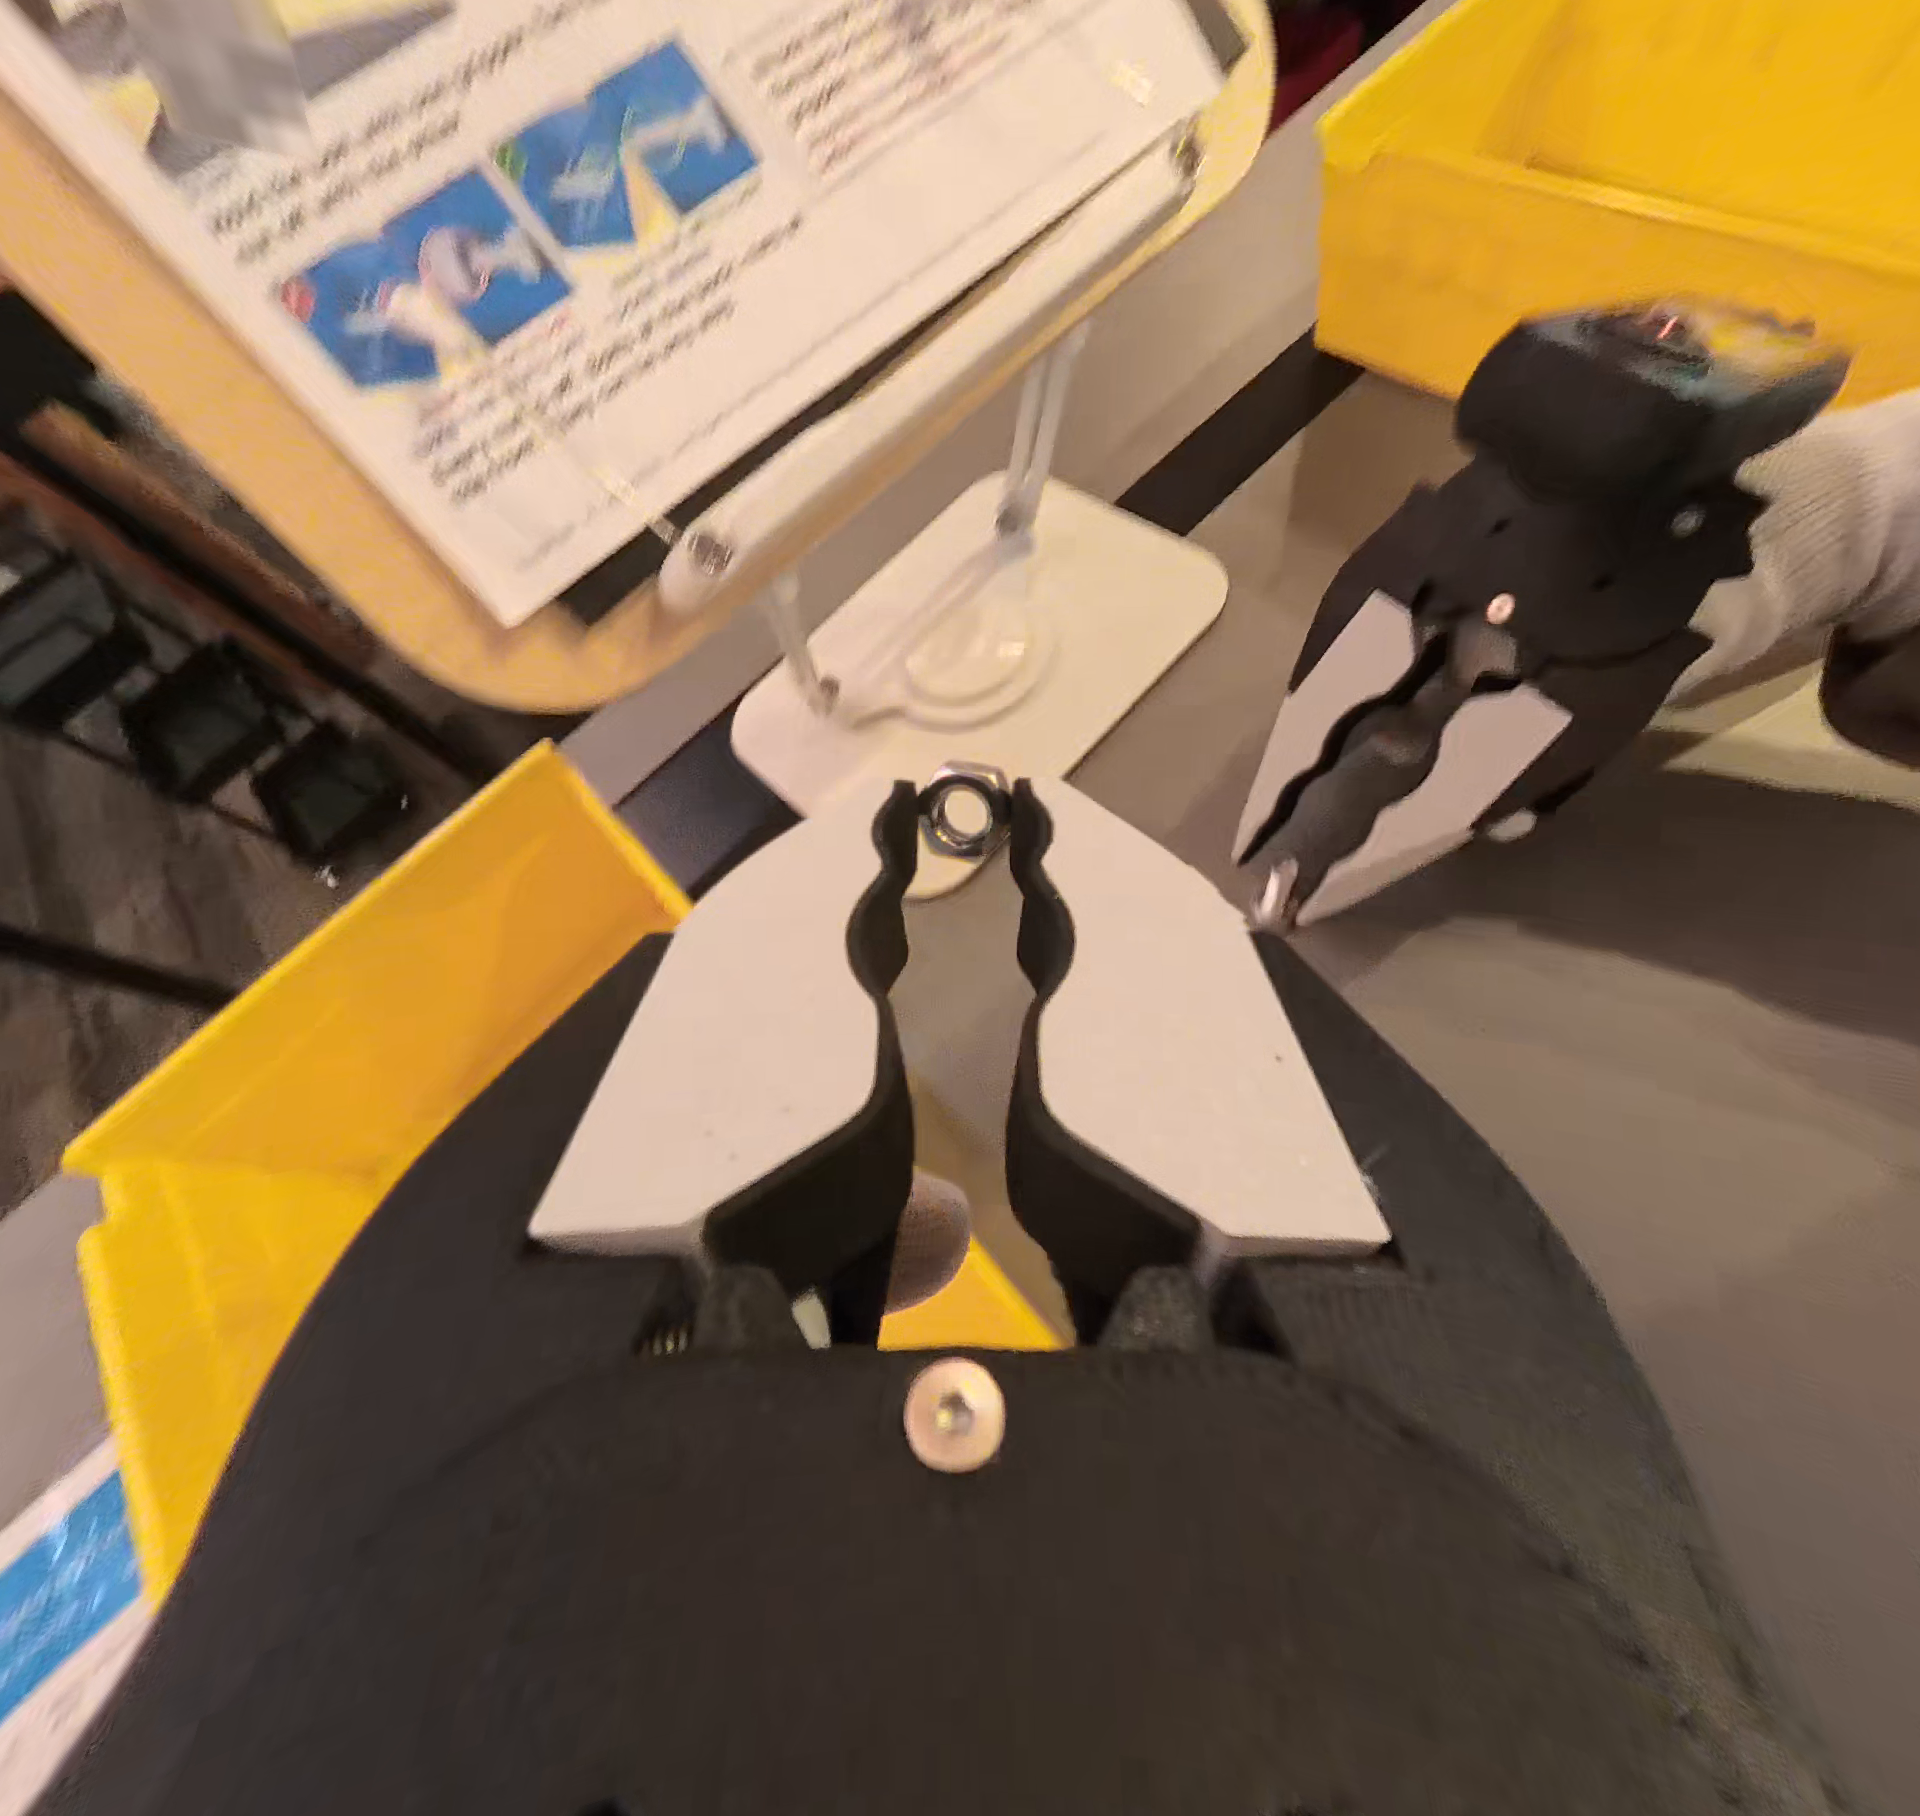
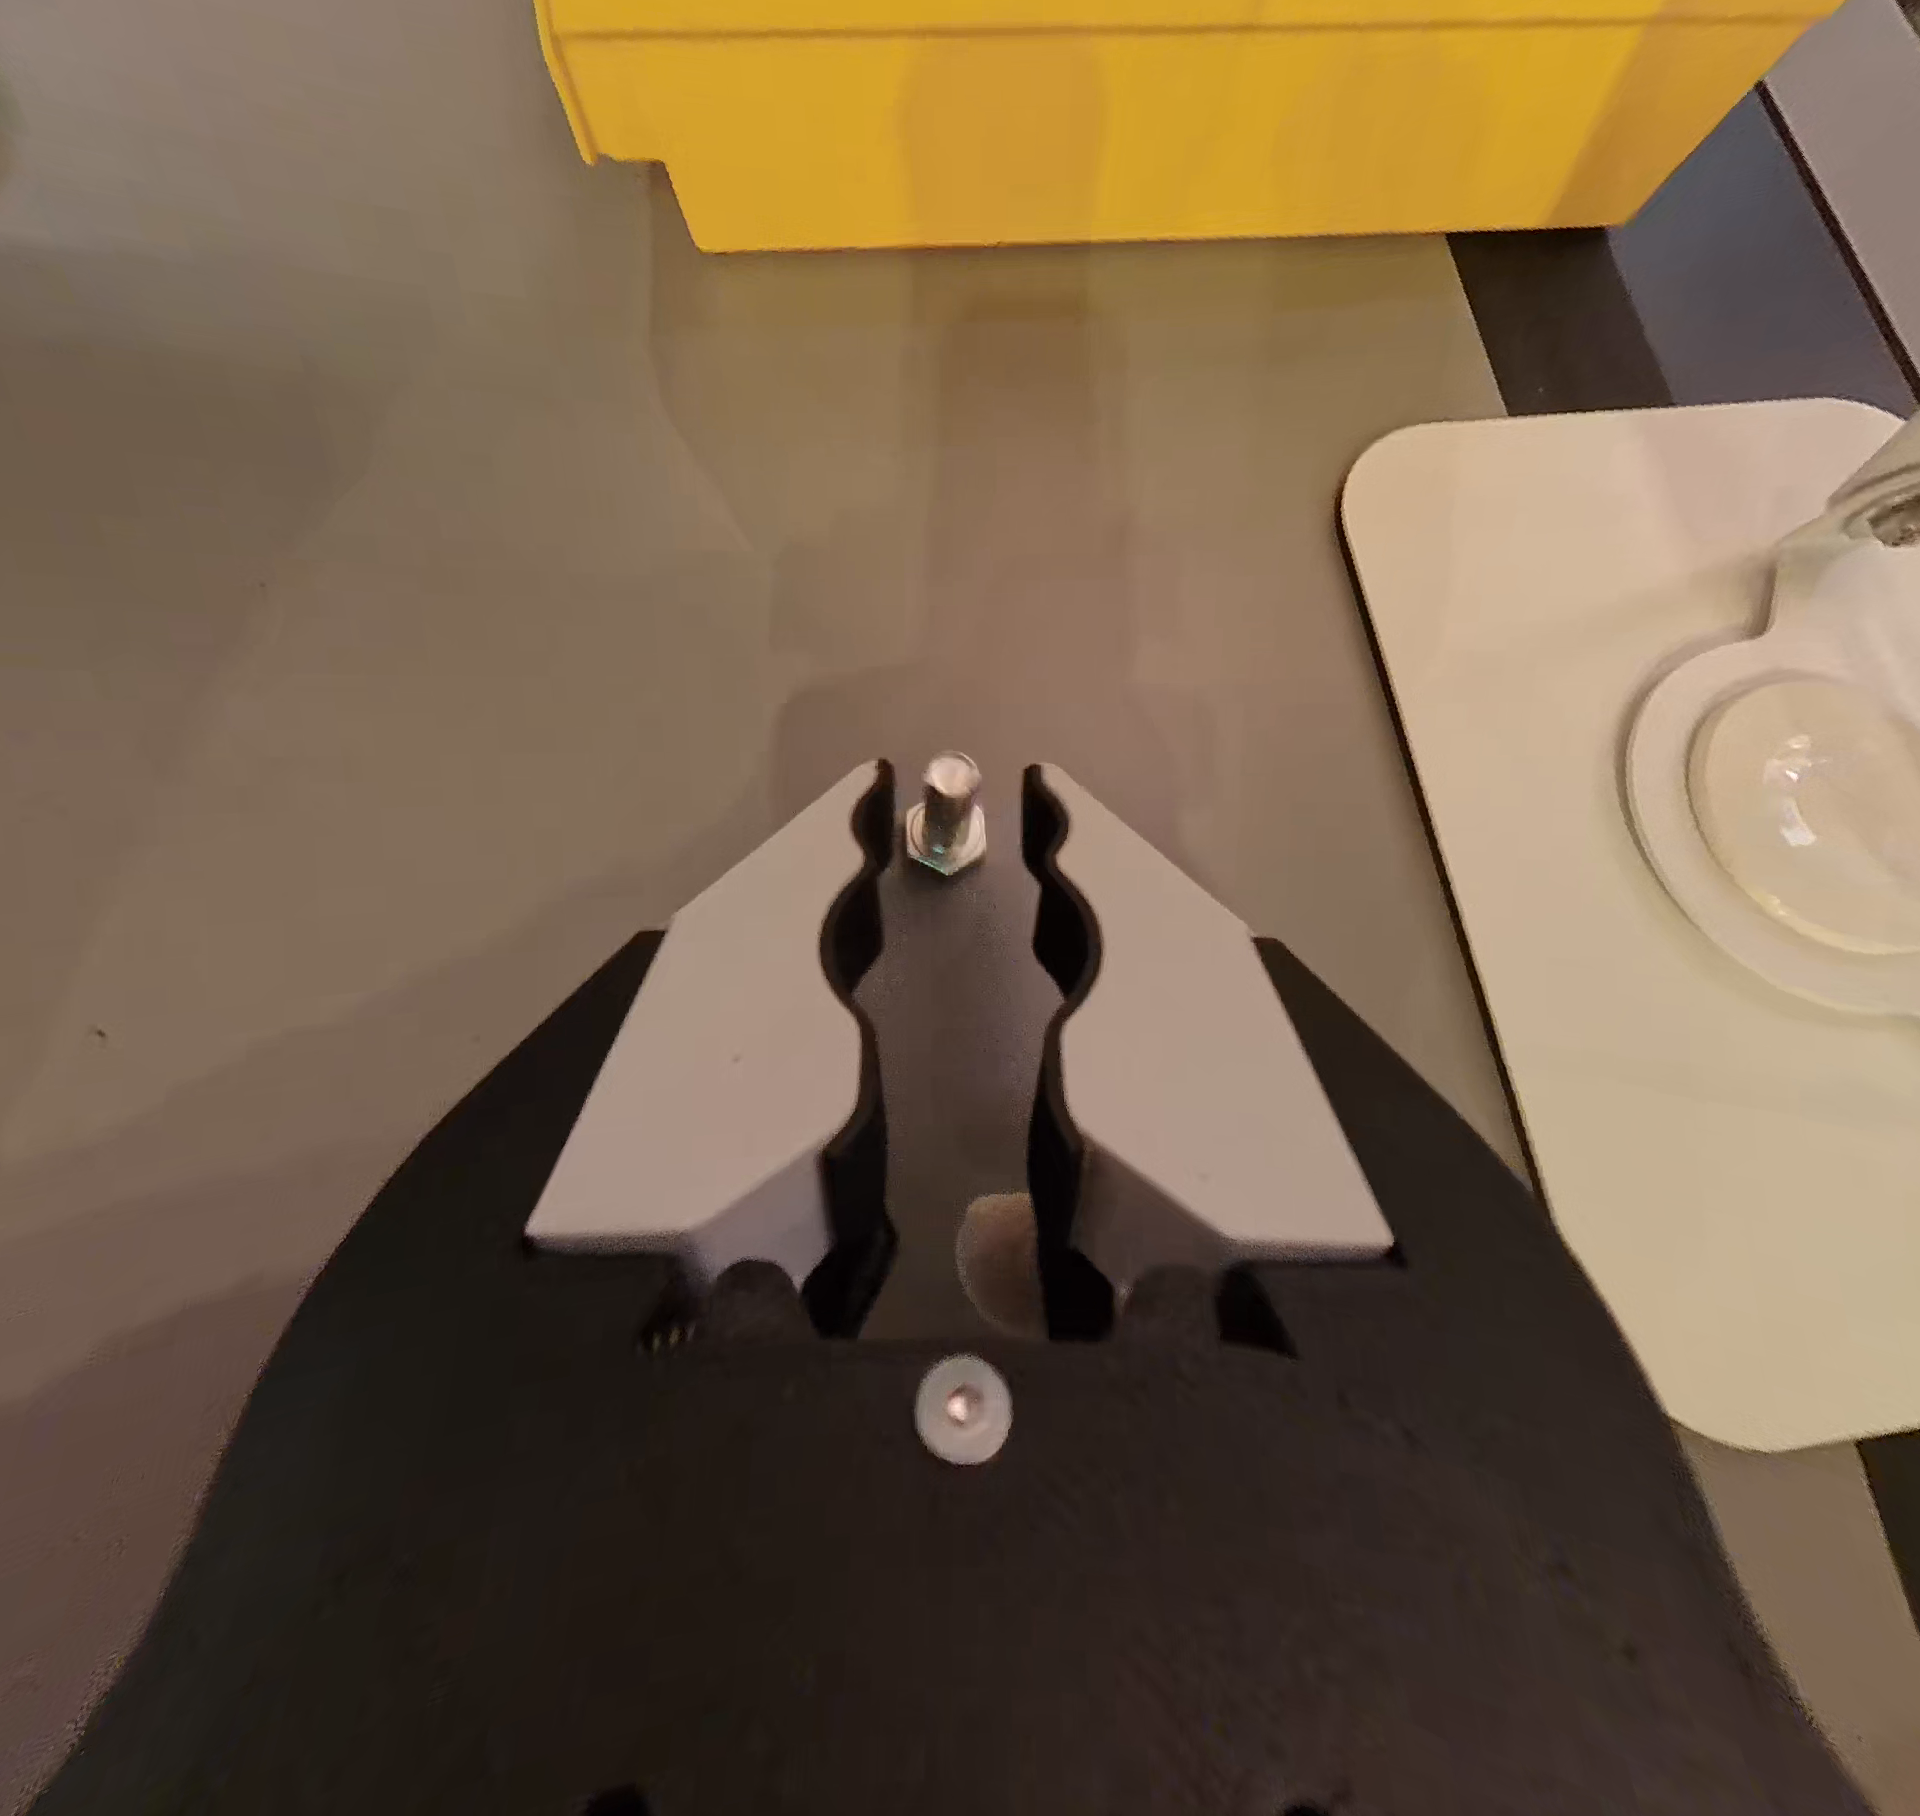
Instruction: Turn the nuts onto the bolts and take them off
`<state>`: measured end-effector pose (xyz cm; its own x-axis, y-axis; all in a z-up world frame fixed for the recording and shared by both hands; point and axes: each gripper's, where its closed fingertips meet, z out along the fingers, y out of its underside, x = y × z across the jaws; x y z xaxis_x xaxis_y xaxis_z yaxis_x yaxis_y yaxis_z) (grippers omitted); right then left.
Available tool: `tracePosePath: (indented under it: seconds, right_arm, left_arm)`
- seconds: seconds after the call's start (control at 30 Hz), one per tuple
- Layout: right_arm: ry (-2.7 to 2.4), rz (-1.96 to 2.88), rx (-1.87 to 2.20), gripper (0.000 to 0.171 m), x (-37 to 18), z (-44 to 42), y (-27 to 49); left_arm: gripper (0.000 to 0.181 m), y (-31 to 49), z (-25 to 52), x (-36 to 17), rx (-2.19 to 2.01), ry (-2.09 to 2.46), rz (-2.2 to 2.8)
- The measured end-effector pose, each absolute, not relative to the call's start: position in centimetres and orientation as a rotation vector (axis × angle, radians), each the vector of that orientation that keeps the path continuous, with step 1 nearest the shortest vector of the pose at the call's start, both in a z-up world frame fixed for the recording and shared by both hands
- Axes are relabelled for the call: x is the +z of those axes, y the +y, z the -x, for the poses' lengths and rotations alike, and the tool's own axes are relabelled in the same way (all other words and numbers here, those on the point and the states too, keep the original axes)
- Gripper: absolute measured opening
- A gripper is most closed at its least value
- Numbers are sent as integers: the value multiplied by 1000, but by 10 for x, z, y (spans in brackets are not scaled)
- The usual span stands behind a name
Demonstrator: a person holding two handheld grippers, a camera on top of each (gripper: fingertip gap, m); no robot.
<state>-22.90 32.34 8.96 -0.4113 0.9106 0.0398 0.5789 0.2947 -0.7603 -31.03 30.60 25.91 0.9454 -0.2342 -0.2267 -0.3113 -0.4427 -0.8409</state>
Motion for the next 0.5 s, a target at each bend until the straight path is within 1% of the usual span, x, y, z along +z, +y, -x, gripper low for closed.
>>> tracePosePath:
  seconds: [0.03, 0.13, 0.2, 0.33, 0.37, 0.5]
  right_arm:
    - [-2097, 1335, 931, 26, 91, 227, 325]
    - [-2028, 1329, 958, 29, 112, 222, 336]
    - [-1881, 1319, 1082, 28, 149, 222, 343]
    - [-1403, 1196, 1659, 26, 262, 209, 349]
    - [-1298, 1174, 1786, 26, 281, 204, 352]
    - [-1168, 1110, 2112, 31, 307, 195, 344]
  left_arm:
    - [17, 315, 303, 263, 99, 400, 2012]
    - [17, 337, 280, 280, 103, 459, 1860]
    - [18, 347, 263, 295, 164, 550, 1705]
    - [17, 352, 238, 316, 307, 658, 1438]
    - [17, 349, 231, 320, 321, 681, 1383]
    - [17, 336, 205, 324, 388, 770, 1204]
